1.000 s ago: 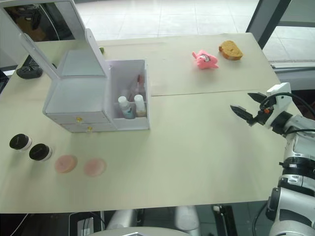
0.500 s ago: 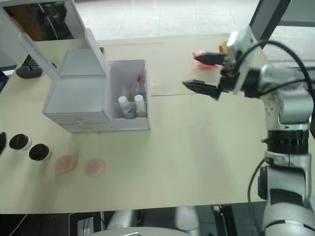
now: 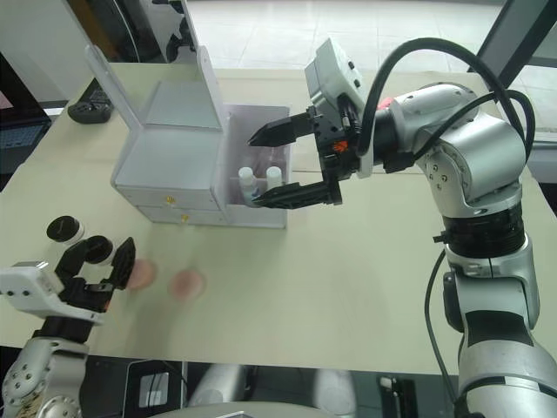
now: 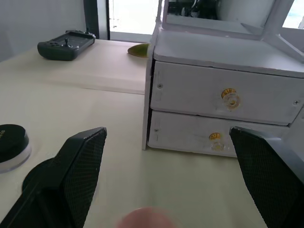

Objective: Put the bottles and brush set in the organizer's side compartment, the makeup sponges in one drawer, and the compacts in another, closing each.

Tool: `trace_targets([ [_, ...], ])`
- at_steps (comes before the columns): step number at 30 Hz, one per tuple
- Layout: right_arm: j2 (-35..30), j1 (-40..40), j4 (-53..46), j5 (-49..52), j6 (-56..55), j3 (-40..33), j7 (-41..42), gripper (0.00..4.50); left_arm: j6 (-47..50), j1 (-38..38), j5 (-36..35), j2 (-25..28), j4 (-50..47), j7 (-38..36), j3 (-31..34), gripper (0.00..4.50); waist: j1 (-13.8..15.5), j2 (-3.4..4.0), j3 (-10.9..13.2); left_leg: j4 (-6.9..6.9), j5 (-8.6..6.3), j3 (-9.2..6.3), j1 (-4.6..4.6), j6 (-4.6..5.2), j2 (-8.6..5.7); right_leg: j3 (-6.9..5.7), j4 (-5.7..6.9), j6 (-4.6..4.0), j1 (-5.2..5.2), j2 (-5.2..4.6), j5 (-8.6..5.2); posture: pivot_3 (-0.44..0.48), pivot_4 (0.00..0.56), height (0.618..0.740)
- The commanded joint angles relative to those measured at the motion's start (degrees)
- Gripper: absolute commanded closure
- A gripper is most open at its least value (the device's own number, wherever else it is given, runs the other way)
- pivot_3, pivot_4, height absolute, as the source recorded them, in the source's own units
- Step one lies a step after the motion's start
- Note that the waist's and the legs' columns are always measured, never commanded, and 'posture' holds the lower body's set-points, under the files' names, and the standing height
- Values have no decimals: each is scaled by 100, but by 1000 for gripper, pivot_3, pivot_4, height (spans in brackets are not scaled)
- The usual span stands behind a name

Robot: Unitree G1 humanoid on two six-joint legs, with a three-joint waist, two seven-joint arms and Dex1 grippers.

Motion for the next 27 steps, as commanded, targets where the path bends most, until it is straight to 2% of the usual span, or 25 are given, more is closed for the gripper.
trace_targets([
  [1, 20, -171, -234, 23, 421, -8, -366, 0, 55, -265, 455, 85, -99, 301, -459, 31, -16, 0, 0, 0, 0, 0, 0, 0, 0, 0, 0, 0, 0, 0, 0, 0, 150, 740],
  [10, -26, -172, -433, 64, 1200, -130, -1165, 0, 378, -967, 769, -20, 179, 795, -1112, 31, -30, -1, 0, -1, 0, -1, -2, 0, -1, 0, 0, 0, -2, 0, 0, 0, 150, 740],
  [16, 78, -120, -589, 322, 1492, -328, -1484, 0, 368, -1364, 844, -6, 721, 840, -1258, 31, -31, -3, 2, -1, 0, -1, -3, 1, -1, -2, 0, 1, -3, 1, 0, 0, 150, 740],
  [19, 75, -108, -629, 354, 1498, -369, -1592, 0, 318, -1475, 812, 13, 859, 757, -1313, 661, -34, -4, 2, -1, 0, -1, -3, 1, -2, -1, -1, 1, -3, 0, 0, 0, 150, 740],
  [21, 54, -105, -636, 356, 1462, -373, -1629, 0, 279, -1554, 829, 42, 923, 722, -1327, 1236, -33, -4, 2, -1, 0, -1, -3, 1, -2, -2, 0, 1, -4, 0, 0, 0, 150, 740],
  [27, 38, -84, -652, 358, 1365, -410, -1719, 0, 126, -1800, 840, 77, 1100, 737, -1239, 1236, -33, -4, 2, -1, 0, -2, -4, 1, -2, -2, -2, 1, -4, 0, 0, 0, 150, 740],
])
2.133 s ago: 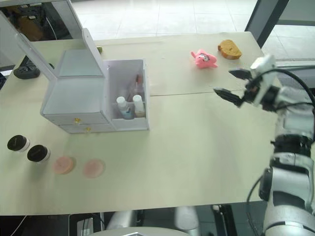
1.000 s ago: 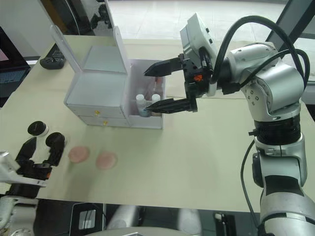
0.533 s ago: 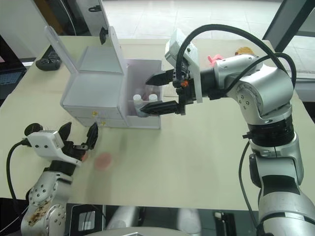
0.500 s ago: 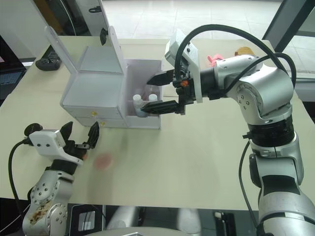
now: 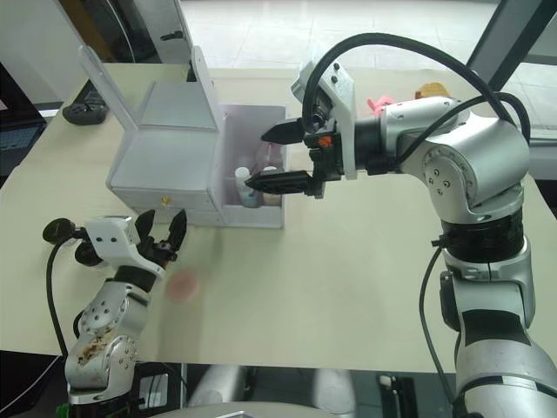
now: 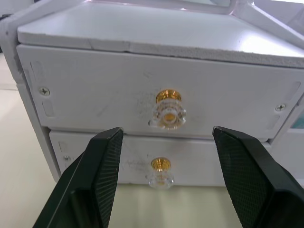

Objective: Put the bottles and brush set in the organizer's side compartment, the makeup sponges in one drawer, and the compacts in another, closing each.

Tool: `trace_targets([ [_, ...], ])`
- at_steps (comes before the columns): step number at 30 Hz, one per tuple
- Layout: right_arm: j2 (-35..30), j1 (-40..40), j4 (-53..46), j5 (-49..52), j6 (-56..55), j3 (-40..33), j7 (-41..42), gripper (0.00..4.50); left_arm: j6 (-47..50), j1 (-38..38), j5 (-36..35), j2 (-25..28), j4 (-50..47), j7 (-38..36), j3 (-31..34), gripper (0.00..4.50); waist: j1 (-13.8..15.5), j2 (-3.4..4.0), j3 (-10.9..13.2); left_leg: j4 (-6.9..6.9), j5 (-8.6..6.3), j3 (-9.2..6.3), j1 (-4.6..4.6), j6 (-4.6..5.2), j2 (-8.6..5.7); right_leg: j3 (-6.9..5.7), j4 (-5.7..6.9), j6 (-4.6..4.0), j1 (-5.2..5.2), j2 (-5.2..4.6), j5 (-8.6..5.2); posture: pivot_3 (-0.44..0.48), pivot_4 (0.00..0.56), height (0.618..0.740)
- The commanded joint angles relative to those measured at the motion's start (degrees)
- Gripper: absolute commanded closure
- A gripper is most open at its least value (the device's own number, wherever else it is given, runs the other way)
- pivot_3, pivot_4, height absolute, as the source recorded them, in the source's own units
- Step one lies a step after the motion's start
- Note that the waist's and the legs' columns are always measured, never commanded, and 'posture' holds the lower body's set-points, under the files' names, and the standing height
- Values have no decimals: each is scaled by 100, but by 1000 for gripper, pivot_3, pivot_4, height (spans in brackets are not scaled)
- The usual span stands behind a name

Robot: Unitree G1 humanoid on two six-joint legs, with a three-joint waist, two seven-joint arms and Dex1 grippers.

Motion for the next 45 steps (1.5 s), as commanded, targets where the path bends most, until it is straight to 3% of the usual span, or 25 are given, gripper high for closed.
trace_targets([
  [1, -34, -67, -164, 66, -130, -231, -35, 0, -193, -100, 44, 53, -21, -18, 35, 1236, -2, 0, 0, 0, 0, 0, 0, 0, 0, 0, 0, 0, 0, 0, 0, 0, 150, 740],
  [3, -40, -65, -164, 54, -160, -230, -40, 0, -236, -107, 26, 42, 3, -40, 16, 1236, -8, 0, 0, 0, 0, 0, 0, 0, 0, 0, 0, 0, 0, 0, 0, 0, 150, 740],
  [5, -43, -58, -156, 43, -185, -235, -59, 0, -281, -103, 19, 25, 22, -50, -3, 1598, -8, 0, 0, -1, 0, 0, 0, 0, 0, 0, 0, 0, -1, 0, 0, 0, 150, 740],
  [12, -12, 11, -148, 37, -238, -248, -123, 0, -441, -74, 36, 37, 12, -134, -83, 3783, -5, -1, 0, -1, 0, 0, -1, 0, 0, 0, -1, 0, 0, 0, 0, 0, 150, 740],
  [13, -27, 48, -141, 0, -272, -221, -121, 0, -466, -49, 25, 22, -2, -133, -75, 3936, -4, -1, 0, 0, 0, 0, 0, 0, 0, 0, -1, 0, 0, 0, 0, 0, 150, 740],
  [23, 8, 182, -26, -152, -472, -105, -88, 0, -741, 929, -218, 160, -648, -510, 79, 3934, -16, -1, 1, -6, 0, 0, -1, 0, 1, 1, -5, 1, -3, 0, 0, 0, 150, 740],
  [29, 119, 152, 120, -198, -616, -1, 7, 0, -1143, 2076, -449, 286, -1177, -931, 383, 3934, -22, -5, 4, -9, -1, 0, -1, 1, 1, 1, -11, 1, -3, 0, -1, 0, 150, 740],
  [35, 296, 38, 395, -323, -815, 125, 159, 0, -1529, 2961, -394, 204, -1493, -1104, 216, 3934, -3, -8, 8, -9, -3, 1, -2, 5, 1, 0, -20, 1, 3, 0, -1, 0, 150, 740],
  [45, 460, -38, 657, -513, -1048, 217, 320, 0, -1607, 3335, -354, 234, -1571, -1170, 31, 3934, -5, -8, 9, -11, -5, 1, -5, 9, 2, -2, -38, 2, 7, 0, 0, 0, 150, 740],
])
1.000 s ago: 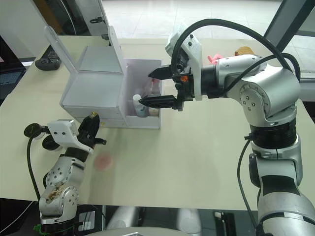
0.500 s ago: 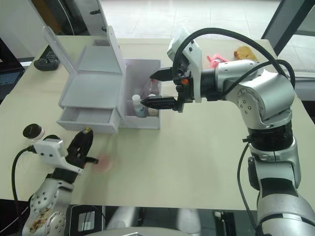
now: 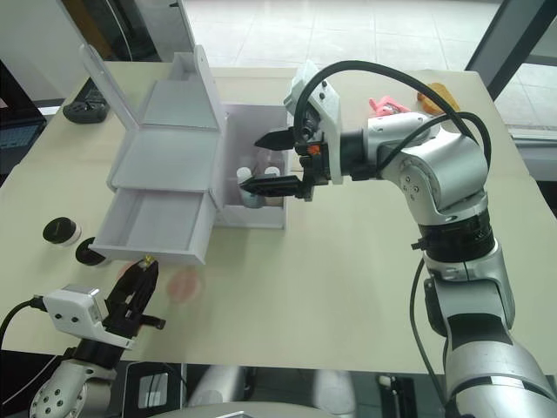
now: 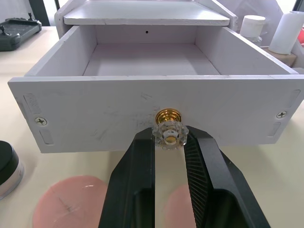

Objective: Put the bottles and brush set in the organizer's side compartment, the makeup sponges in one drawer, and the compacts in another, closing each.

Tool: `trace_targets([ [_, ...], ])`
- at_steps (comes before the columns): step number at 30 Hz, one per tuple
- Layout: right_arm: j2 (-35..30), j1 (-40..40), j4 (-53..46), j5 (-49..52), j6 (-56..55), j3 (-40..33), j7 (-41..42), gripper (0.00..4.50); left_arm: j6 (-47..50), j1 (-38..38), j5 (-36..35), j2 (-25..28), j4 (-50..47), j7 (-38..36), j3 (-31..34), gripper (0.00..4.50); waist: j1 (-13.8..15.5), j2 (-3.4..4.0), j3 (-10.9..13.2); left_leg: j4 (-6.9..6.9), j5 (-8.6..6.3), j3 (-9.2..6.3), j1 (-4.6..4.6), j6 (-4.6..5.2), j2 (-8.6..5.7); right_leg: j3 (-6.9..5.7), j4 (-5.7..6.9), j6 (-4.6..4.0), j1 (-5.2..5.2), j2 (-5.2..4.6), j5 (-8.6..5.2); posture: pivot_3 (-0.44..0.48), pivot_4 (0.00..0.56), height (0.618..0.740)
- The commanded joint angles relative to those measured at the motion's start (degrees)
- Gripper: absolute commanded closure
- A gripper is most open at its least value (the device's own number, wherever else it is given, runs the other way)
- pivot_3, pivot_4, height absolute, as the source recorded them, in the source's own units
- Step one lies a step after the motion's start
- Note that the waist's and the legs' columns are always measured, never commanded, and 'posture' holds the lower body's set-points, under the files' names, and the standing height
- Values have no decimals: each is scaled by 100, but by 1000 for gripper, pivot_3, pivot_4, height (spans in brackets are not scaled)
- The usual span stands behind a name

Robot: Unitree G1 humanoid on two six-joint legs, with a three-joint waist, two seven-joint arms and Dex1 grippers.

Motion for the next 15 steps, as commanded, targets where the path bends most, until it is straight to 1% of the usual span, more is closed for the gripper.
trace_targets([
  [1, 18, -235, -19, -65, -208, -72, 69, 0, -121, 231, -174, 89, -301, -209, -70, 3934, -2, 0, 0, 0, -1, 0, 0, 1, 0, 0, -2, 0, 0, 0, 0, 0, 150, 740],
  [3, 25, -241, 6, -80, -218, -80, 94, 0, -199, 512, -474, 174, -332, -407, 248, 3196, -24, 1, 1, -1, -2, 0, -1, 2, 0, 0, -3, 0, -1, 0, 0, 0, 150, 740],
  [5, 2, -232, 17, -87, -215, -85, 140, 0, -470, 899, -825, 265, -413, -749, 660, 2617, -49, 0, 2, -7, -3, 0, 0, 5, 3, 0, -6, 0, -3, 1, 0, 0, 150, 740],
  [8, -95, -138, -73, -50, -197, -143, 224, 0, -778, 1680, -1601, 396, -412, -1400, 1436, 1652, -50, -3, 16, -9, -7, 1, -4, 11, 9, 0, -12, 0, -4, 4, 0, 0, 150, 740],
  [10, -299, 51, -139, -75, -431, -218, 458, 0, -821, 2040, -2177, 590, -272, -1845, 1978, 989, -16, -11, 23, -10, -10, 2, -5, 15, 9, 0, -17, 0, -3, 3, 0, 0, 150, 740],
  [13, -661, 432, 73, -202, -995, -359, 835, 0, -660, 1912, -2977, 1202, 317, -2185, 3055, 22, 80, -18, 34, -9, -16, 0, -9, 25, 10, -23, -23, 0, 5, -2, -1, 0, 150, 740],
  [15, -806, 617, 296, -254, -1286, -468, 988, 0, -488, 1727, -3320, 1588, 671, -2341, 3523, 7, 88, -21, 36, -9, -16, -4, -9, 25, 12, -33, -23, -1, 8, -2, 0, 0, 150, 740],
])
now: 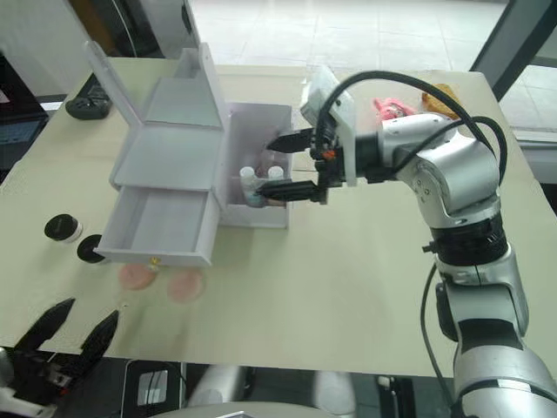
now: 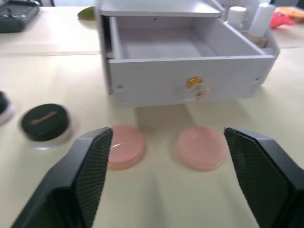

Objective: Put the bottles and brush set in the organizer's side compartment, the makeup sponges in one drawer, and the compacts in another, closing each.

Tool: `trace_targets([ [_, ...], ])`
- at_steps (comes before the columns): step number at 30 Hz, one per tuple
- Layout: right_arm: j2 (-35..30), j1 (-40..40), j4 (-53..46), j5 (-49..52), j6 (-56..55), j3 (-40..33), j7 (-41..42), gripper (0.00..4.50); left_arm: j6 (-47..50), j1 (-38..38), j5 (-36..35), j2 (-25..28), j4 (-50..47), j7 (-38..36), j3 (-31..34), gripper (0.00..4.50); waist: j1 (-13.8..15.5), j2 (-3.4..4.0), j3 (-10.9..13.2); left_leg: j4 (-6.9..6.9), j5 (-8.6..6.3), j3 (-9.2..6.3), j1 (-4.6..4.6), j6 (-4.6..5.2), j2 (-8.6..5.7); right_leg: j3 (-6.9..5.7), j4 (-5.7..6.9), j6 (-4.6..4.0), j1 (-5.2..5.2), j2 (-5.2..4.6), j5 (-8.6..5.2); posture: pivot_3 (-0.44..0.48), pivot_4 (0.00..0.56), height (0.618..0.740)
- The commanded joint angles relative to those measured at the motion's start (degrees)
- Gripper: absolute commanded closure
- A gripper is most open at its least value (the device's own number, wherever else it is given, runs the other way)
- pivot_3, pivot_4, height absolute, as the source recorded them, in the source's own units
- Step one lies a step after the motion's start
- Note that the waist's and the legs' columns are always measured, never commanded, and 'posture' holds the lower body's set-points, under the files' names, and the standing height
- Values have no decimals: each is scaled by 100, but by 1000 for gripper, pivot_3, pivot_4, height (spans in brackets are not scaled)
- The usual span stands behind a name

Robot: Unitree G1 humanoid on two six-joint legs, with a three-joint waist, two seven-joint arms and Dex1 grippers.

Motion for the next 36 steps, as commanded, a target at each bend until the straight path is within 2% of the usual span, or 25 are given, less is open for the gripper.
trace_targets([
  [1, -262, 235, 400, -71, -712, -534, 308, 0, 226, -341, -709, 645, 580, -348, 918, 7, -4, -3, 2, 0, 0, 0, 0, 0, 0, 0, 0, 0, 1, 0, 0, 0, 150, 740],
  [3, -478, 474, 906, -335, -1106, -679, 279, 0, 513, -554, -872, 1182, 1189, -655, 1328, 7, -21, -7, 3, 1, 0, -1, 6, 0, 0, -3, 2, 0, 6, 1, 0, 0, 150, 740],
  [5, -707, 756, 1348, -536, -1025, -848, -15, 0, 898, -723, -1004, 1689, 1857, -863, 1745, 7, -49, -11, 4, 0, 0, -1, 7, 0, -1, -3, 4, 0, 6, 2, 0, 0, 150, 740],
  [9, -1091, 1532, 1785, -705, -1746, -1414, 5, 0, 1032, -1292, -644, 2398, 3240, -1231, 2155, 7, -130, -3, 8, -6, 0, -1, 6, 0, 0, -2, 5, 0, 0, 3, 0, 0, 150, 740],
  [15, -1495, 1951, 3271, -1030, -3065, -2041, -13, 0, 848, -2388, 31, 3251, 5062, -1844, 2006, 7, -289, 13, 17, -12, 0, 2, 15, 1, 4, 0, 12, 0, 2, 6, 0, 0, 150, 740],
  [19, -1551, 2090, 3427, -993, -3274, -2229, 42, 0, 682, -2964, 354, 3496, 5986, -2245, 1905, 7, -409, 16, 17, -32, 1, 6, 27, 1, 13, 2, 12, 0, 2, 12, 0, 0, 150, 740],
  [23, -1532, 2135, 3185, -796, -3059, -2360, 92, 0, 659, -3150, 540, 3317, 5899, -2365, 1836, 7, -444, 21, 18, -41, 1, 11, 31, 0, 18, 6, 13, -1, -2, 13, 0, 0, 150, 740],
  [26, -1443, 1918, 2570, -336, -2281, -2383, 154, 0, 723, -3114, 580, 3149, 5585, -2466, 1812, 7, -443, 25, 21, -45, 1, 21, 36, 0, 20, 17, 13, 0, -4, 13, 0, 0, 150, 740],
  [29, -1619, 1771, 1208, 626, -821, -2111, 696, 0, 1140, -2719, 426, 2926, 4753, -2768, 1736, 7, -422, 28, 23, -44, 1, 25, 32, 0, 26, 21, 14, -1, -8, 17, 0, 0, 150, 740],
  [32, -1888, 1592, 452, 1391, 303, -1990, 1145, 0, 1416, -2285, 420, 2753, 4155, -2970, 1740, 7, -389, 29, 24, -43, 1, 27, 30, 0, 28, 24, 10, -1, -7, 17, 0, 0, 150, 740],
  [36, -2170, 1195, 10, 1676, 626, -1694, 1731, 0, 1649, -1725, 481, 2489, 3432, -3080, 1793, 7, -301, 26, 24, -39, 0, 32, 28, 0, 28, 24, 3, -1, -5, 16, 0, 0, 150, 740],
])
